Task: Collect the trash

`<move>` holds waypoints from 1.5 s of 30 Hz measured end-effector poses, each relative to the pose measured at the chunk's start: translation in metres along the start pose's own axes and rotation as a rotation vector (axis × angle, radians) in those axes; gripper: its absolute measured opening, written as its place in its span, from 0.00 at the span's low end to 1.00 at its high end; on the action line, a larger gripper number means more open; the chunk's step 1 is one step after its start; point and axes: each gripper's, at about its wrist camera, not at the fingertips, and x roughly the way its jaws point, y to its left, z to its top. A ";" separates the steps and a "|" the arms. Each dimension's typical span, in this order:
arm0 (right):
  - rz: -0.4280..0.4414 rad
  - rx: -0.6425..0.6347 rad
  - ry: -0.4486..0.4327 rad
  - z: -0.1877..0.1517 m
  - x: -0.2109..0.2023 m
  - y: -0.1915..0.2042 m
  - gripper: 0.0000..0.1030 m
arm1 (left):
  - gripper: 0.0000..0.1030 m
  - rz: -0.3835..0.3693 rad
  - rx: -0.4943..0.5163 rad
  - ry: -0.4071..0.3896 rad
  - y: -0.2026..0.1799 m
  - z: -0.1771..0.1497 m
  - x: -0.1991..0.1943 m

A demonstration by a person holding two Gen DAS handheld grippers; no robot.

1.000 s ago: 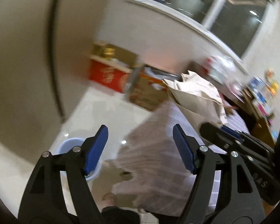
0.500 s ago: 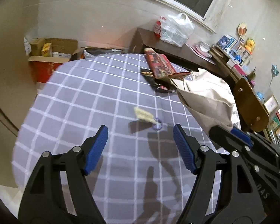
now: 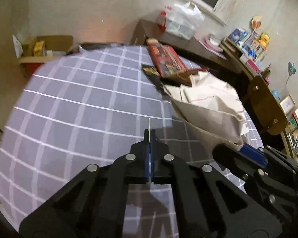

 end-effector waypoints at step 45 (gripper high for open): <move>0.345 -0.337 0.324 -0.099 0.190 0.385 0.48 | 0.00 0.516 -0.526 -0.004 0.391 -0.173 -0.181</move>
